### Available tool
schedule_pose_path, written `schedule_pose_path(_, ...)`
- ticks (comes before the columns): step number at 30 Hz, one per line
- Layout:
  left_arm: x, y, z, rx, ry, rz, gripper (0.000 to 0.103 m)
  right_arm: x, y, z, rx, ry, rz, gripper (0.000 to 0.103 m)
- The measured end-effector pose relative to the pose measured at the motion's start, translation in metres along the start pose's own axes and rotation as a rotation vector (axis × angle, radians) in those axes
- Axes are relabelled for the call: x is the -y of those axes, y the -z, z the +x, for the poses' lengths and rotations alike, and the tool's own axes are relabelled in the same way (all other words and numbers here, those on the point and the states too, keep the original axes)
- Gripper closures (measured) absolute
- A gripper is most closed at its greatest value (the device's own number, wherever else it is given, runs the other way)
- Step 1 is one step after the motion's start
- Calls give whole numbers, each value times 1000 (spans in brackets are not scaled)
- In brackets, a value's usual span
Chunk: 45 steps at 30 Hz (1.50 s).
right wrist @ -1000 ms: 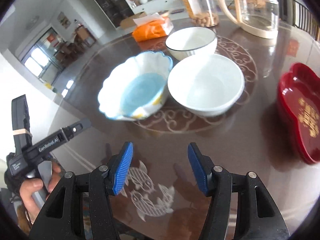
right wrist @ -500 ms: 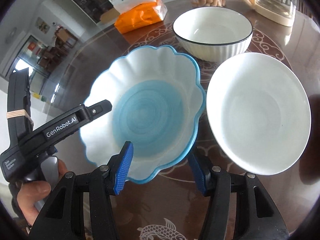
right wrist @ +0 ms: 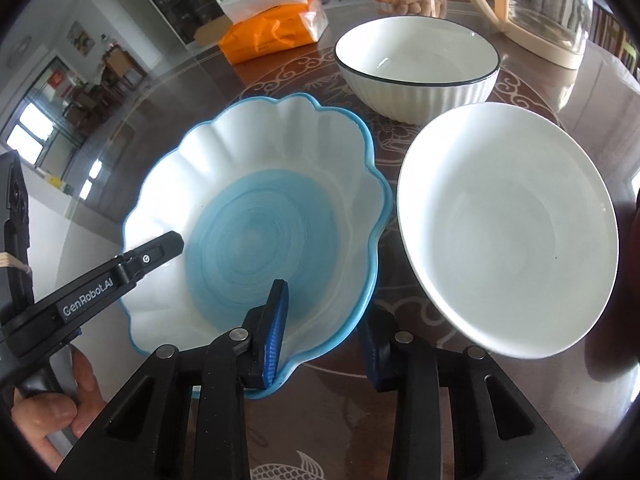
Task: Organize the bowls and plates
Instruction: 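Grip the blue-rimmed bowl's rim with the left tool while the right tool grips it too, then set the blue-rimmed bowl down near the table edge and open both tools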
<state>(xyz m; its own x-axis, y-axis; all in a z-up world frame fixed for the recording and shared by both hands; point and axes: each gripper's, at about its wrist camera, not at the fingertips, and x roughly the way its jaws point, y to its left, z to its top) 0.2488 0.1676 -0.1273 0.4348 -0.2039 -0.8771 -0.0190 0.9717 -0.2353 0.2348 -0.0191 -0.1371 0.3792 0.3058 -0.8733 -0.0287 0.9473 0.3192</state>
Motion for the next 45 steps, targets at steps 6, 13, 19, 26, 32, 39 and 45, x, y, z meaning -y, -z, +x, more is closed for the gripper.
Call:
schedule_pose_path(6, -14, 66, -32, 16, -20, -20, 89, -6, 30, -24, 11, -20, -106, 70)
schedule_pose_path(13, 10, 126, -62, 65, 8, -28, 88, 17, 87, -51, -28, -18, -172, 70)
schedule_pose_path(19, 55, 142, -60, 71, 47, 61, 88, 65, 127, -71, -38, -4, -82, 71)
schedule_pose_path(26, 82, 137, -31, 41, 65, 92, 88, 98, 118, -83, 5, 79, -47, 71)
schedule_pose_path(32, 86, 134, -28, 47, 76, 100, 88, 111, 117, -91, 21, 64, -20, 69)
schedule_pose_path(39, 86, 141, -69, 132, -28, 93, 79, 112, 128, -133, 144, 70, -38, 47)
schedule_pose_path(45, 93, 157, -114, 279, -143, 104, 17, 112, 130, -168, 236, 164, -74, 38)
